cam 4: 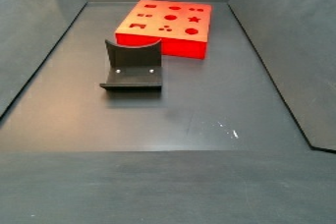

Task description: Insert the oval object.

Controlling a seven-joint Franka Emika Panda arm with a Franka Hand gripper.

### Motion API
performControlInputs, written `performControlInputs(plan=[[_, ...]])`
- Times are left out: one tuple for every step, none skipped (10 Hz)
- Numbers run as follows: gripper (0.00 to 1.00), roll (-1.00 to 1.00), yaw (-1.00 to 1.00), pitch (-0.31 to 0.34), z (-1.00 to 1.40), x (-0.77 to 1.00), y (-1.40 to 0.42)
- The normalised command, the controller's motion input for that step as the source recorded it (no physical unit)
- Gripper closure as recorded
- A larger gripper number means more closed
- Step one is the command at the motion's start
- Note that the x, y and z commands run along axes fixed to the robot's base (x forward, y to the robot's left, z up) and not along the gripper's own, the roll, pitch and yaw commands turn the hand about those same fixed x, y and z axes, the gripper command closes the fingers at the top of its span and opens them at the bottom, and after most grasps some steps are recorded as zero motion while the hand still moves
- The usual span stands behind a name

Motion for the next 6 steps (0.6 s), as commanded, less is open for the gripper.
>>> performControlInputs(plan=[[1.0, -0.07, -0.03, 0.0, 0.0, 0.0, 0.06], [1.0, -0.04, -0.08, 0.0, 0.0, 0.0, 0.01], [1.0, 0.0, -0.29, 0.0, -0.05, 0.2, -0.02], [1.0, 0.02, -0.66, 0.03, -0.1, 0.32, -0.06], [1.0, 0.0, -0.77, 0.0, -0.07, 0.27, -0.03], [1.0, 0.0, -0.88, 0.0, -0.03, 0.18, 0.0]])
